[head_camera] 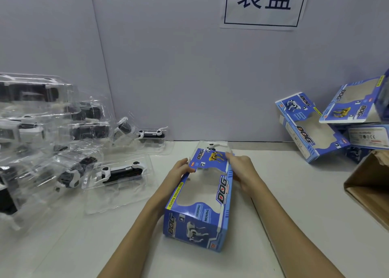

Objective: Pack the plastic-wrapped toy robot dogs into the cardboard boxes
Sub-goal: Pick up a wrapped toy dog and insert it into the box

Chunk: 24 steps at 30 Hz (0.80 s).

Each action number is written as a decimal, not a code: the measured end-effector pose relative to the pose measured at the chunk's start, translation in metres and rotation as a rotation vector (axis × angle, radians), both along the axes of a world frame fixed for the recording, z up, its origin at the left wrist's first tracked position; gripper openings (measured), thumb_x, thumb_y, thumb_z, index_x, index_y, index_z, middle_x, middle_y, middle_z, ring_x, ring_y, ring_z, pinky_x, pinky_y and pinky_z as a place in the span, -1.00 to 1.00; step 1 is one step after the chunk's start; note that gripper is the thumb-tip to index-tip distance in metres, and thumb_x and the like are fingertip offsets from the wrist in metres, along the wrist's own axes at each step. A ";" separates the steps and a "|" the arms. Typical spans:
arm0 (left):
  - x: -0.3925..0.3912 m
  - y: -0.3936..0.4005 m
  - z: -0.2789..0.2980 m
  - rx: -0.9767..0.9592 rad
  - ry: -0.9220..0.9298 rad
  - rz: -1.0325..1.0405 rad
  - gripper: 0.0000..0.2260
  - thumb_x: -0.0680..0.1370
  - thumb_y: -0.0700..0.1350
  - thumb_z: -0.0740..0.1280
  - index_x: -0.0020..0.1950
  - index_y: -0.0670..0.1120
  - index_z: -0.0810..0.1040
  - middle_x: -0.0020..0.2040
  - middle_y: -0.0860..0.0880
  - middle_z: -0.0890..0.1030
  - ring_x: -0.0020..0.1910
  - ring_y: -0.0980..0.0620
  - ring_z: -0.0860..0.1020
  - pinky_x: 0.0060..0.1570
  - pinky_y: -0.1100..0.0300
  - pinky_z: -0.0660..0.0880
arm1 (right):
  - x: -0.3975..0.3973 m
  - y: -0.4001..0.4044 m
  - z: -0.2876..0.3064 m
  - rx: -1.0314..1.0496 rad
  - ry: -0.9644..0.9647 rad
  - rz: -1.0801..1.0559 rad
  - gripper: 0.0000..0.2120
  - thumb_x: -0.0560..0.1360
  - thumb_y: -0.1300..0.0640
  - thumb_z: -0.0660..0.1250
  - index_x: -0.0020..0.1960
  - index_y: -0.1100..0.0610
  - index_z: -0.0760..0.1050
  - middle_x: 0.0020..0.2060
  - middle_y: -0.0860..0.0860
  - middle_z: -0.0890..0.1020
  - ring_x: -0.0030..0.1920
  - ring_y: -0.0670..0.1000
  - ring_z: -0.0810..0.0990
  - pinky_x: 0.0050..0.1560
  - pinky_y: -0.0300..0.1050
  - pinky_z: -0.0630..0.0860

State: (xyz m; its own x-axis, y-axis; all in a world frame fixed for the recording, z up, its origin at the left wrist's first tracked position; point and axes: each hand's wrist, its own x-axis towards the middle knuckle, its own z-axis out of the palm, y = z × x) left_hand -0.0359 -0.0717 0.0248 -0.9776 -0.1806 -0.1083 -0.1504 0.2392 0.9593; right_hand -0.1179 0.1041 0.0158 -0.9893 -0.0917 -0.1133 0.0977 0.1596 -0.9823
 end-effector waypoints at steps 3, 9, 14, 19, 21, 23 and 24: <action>0.007 0.009 0.002 0.042 -0.021 0.032 -0.81 0.65 -0.49 0.04 0.18 -0.32 0.35 -0.06 -0.11 0.49 -0.28 0.03 0.51 -0.27 0.31 0.40 | 0.006 -0.004 0.000 -0.076 -0.036 0.063 -0.71 0.55 0.05 0.51 0.00 0.30 0.62 -0.13 0.20 0.76 -0.28 0.13 0.71 -0.19 -0.04 0.64; 0.014 0.001 -0.004 0.165 0.077 0.072 -0.73 0.61 -0.49 0.09 -0.13 -0.16 0.38 -0.19 -0.10 0.57 -0.47 0.21 0.57 -0.42 0.36 0.46 | 0.011 -0.007 0.004 -0.141 -0.042 0.026 -0.68 0.50 0.03 0.57 -0.06 0.30 0.63 -0.17 0.19 0.76 -0.28 0.14 0.72 -0.14 0.00 0.67; 0.013 -0.005 -0.023 0.307 0.150 0.174 -0.87 0.65 -0.30 0.24 -0.08 -0.15 0.46 -0.20 -0.04 0.64 -0.38 0.19 0.63 -0.38 0.33 0.52 | 0.014 -0.010 0.000 0.052 0.024 0.003 -0.61 0.55 -0.13 0.46 -0.17 0.20 0.58 -0.20 0.15 0.76 -0.24 0.12 0.72 -0.11 -0.04 0.61; 0.009 -0.007 -0.032 0.369 0.174 0.267 -0.95 0.64 -0.20 0.32 0.08 -0.12 0.56 -0.12 0.07 0.67 -0.30 0.22 0.67 -0.26 0.26 0.57 | 0.016 -0.014 -0.005 0.206 0.054 -0.017 -0.59 0.62 -0.18 0.33 -0.13 0.17 0.52 -0.26 0.07 0.67 -0.23 0.08 0.66 -0.28 -0.14 0.45; 0.009 -0.007 -0.033 0.372 0.179 0.284 -0.98 0.64 -0.21 0.33 0.04 -0.13 0.51 -0.14 0.01 0.64 -0.36 0.22 0.66 -0.39 0.31 0.54 | 0.014 -0.015 -0.006 0.275 0.102 -0.047 -0.57 0.65 -0.15 0.27 -0.21 0.16 0.43 -0.25 0.08 0.63 -0.15 0.14 0.61 -0.21 -0.09 0.40; 0.010 -0.006 -0.034 0.398 0.177 0.288 -0.94 0.64 -0.20 0.33 0.07 -0.12 0.47 -0.07 -0.04 0.61 -0.36 0.21 0.66 -0.42 0.32 0.53 | 0.014 -0.014 -0.007 0.293 0.126 -0.081 -0.51 0.68 -0.11 0.22 -0.33 0.14 0.31 -0.30 0.10 0.56 -0.19 0.16 0.54 -0.18 -0.07 0.36; 0.011 -0.005 -0.034 0.410 0.178 0.284 -0.92 0.64 -0.20 0.33 0.12 -0.12 0.47 -0.03 -0.04 0.61 -0.34 0.20 0.67 -0.40 0.31 0.55 | 0.015 -0.015 -0.007 0.274 0.127 -0.094 -0.49 0.68 -0.10 0.22 -0.36 0.13 0.26 -0.34 0.10 0.54 -0.21 0.16 0.51 -0.19 -0.07 0.35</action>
State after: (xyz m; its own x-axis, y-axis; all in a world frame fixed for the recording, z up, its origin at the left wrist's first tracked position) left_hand -0.0250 -0.0770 -0.0088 -0.9060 -0.4186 -0.0622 0.0191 -0.1873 0.9821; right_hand -0.1030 0.0896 0.0084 -0.9998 0.0174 0.0036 0.0040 0.4161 -0.9093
